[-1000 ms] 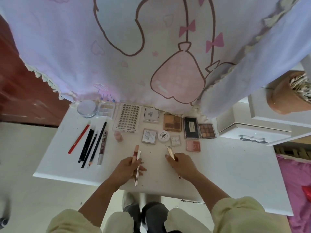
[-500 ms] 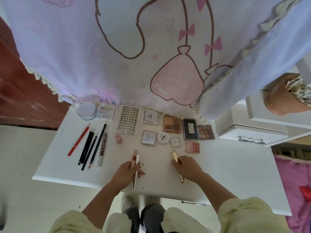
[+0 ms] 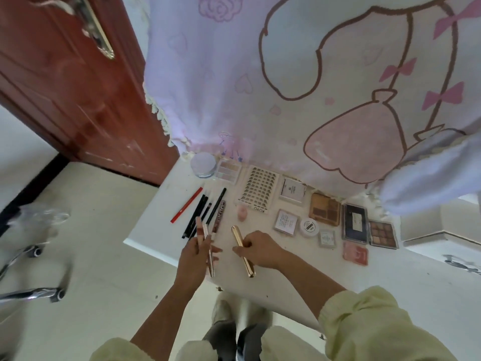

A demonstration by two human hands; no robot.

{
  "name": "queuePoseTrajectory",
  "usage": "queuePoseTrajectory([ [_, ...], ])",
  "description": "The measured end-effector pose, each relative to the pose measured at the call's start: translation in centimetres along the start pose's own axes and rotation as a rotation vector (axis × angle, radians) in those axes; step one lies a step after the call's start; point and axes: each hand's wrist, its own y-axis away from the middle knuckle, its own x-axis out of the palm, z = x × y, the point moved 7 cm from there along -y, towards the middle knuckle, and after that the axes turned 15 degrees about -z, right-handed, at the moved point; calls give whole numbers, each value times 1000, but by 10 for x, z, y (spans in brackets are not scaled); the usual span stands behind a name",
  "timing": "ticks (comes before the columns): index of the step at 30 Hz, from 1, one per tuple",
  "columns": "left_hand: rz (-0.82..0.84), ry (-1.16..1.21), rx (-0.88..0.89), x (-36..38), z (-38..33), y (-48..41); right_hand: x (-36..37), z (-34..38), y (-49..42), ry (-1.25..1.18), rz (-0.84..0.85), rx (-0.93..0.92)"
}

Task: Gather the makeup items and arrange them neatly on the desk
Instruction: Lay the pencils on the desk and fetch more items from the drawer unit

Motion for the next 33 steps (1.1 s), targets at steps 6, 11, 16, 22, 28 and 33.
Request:
queuePoseTrajectory([
  [6,-294,95,-57,-70,12,-55,25,96,-36,-118,-43,-45],
  [11,-244,51,-84,-92,26,-98,42,132,-85,-265,-102,156],
  [16,-176,78,-134,-95,37,-113,63,157,-122,-380,-170,305],
  [22,-161,95,-187,-98,42,-118,69,176,-143,-144,-213,220],
  [28,-141,86,-222,-98,40,-120,70,176,-145,-67,-176,213],
  [33,-120,76,-237,-99,36,-119,70,175,-142,-65,-161,193],
])
